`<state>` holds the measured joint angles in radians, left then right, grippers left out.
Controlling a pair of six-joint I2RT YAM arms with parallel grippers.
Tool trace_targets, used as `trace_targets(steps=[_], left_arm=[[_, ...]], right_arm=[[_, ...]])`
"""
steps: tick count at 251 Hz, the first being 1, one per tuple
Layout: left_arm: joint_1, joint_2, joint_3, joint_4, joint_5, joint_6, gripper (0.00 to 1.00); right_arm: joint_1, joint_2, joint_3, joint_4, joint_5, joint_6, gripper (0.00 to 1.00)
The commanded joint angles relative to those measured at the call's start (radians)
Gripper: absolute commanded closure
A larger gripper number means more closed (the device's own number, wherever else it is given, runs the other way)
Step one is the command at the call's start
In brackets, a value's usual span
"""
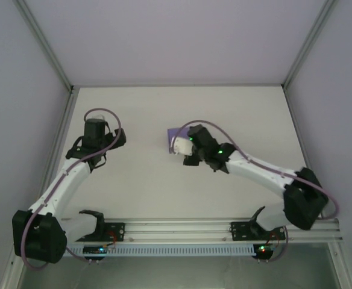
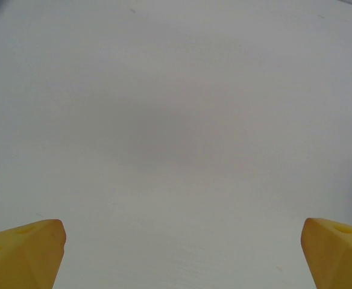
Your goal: Assemble paper box
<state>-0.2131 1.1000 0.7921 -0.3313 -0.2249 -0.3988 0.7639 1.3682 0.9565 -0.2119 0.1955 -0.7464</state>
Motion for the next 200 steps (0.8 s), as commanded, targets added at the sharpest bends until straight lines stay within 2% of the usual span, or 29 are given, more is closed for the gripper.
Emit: trace_targets(steps=[1,17,27,54,74,96,119,137,146,156,176,186,194,200], left_arm=[[0.011,-0.018,-0.092,0.190,-0.242,0.107,0.00],[0.020,-0.021,-0.191,0.352,-0.290,0.163,0.00],[0.023,-0.024,-0.256,0.467,-0.306,0.199,0.01],[0.024,-0.033,-0.425,0.780,-0.282,0.301,0.00],[0.030,-0.013,-0.521,0.973,-0.276,0.337,0.00],[0.040,0.050,-0.571,1.099,-0.264,0.356,0.01],[0.048,0.120,-0.558,1.149,-0.239,0.356,0.00],[0.074,0.166,-0.567,1.244,-0.173,0.346,0.01],[0.085,0.186,-0.560,1.261,-0.145,0.359,0.00],[0.097,0.192,-0.545,1.235,-0.127,0.371,0.01],[0.139,0.206,-0.548,1.264,-0.028,0.385,0.01],[0.161,0.213,-0.562,1.300,0.019,0.392,0.00],[0.180,0.242,-0.591,1.383,0.058,0.404,0.00],[0.193,0.291,-0.619,1.488,0.063,0.390,0.00]], right_arm=[[-0.176,-0.139,-0.067,0.028,-0.046,0.464,0.02],[-0.323,-0.217,-0.155,0.086,-0.116,0.641,0.02],[-0.401,-0.258,-0.229,0.143,-0.157,0.668,0.01],[-0.541,-0.325,-0.434,0.368,-0.147,0.692,0.01],[-0.653,-0.310,-0.548,0.547,-0.167,0.738,0.02],[-0.754,-0.232,-0.619,0.733,-0.230,0.797,0.01],[-0.779,-0.115,-0.651,0.899,-0.244,0.813,0.01],[-0.782,-0.039,-0.647,0.983,-0.279,0.828,0.01],[-0.782,-0.039,-0.620,0.932,-0.285,0.757,0.01],[-0.775,-0.020,-0.614,0.964,-0.278,0.698,0.01],[-0.783,0.081,-0.621,1.046,-0.325,0.708,0.01],[-0.788,0.180,-0.638,1.170,-0.334,0.709,0.01],[-0.791,0.229,-0.649,1.305,-0.335,0.772,0.01],[-0.802,0.187,-0.640,1.223,-0.339,0.776,0.01]])
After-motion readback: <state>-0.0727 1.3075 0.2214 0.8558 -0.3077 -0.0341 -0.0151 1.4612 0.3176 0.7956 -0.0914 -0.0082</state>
